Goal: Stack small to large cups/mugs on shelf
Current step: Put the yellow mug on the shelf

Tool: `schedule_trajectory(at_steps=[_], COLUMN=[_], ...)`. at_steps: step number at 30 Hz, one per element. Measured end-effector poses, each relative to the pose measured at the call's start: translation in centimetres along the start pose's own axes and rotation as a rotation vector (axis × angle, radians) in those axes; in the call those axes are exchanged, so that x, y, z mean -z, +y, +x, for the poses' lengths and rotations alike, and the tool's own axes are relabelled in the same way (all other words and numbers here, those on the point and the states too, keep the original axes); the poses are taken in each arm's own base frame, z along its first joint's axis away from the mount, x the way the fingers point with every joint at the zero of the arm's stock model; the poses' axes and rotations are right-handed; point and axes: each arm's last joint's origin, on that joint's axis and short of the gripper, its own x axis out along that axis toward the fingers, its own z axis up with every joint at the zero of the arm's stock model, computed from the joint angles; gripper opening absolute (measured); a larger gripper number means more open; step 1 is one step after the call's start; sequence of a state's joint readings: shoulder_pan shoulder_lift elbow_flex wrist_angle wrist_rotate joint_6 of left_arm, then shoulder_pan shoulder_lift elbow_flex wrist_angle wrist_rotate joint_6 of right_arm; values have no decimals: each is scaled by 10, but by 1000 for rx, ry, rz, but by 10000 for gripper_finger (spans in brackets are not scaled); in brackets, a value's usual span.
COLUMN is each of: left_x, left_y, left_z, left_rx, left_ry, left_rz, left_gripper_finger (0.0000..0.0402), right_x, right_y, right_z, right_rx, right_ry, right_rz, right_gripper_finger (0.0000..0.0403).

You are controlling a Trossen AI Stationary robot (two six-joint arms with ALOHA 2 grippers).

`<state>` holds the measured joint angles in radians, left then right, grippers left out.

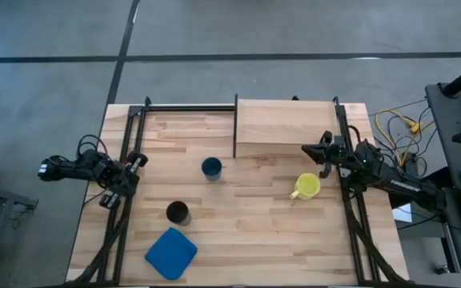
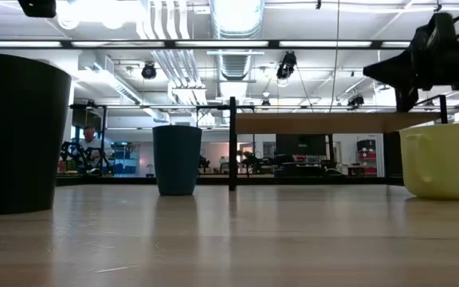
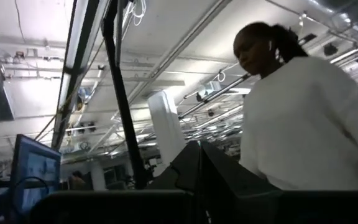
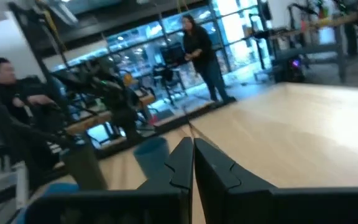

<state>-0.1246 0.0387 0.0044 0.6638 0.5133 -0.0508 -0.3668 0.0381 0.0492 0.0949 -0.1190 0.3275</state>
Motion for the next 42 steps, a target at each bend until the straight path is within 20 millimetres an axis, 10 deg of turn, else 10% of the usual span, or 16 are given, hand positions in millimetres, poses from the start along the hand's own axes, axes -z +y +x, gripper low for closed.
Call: schedule_trajectory(at_steps=[9, 21, 42], left_x=[-3, -94, -144], left_y=[18, 46, 67], left_z=[12, 74, 115], left_rx=[-449, -329, -307], left_ry=[173, 326, 22], left_rz=[-609, -206, -91], left_gripper_finger=[1, 1, 1], right_x=[-106, -194, -275], right_y=[42, 69, 92], right_z=[-23, -3, 52], right_rx=[-59, 15, 34], right_ry=[-97, 236, 234], right_rz=[-222, -275, -96], right_gripper_finger=[9, 9, 9])
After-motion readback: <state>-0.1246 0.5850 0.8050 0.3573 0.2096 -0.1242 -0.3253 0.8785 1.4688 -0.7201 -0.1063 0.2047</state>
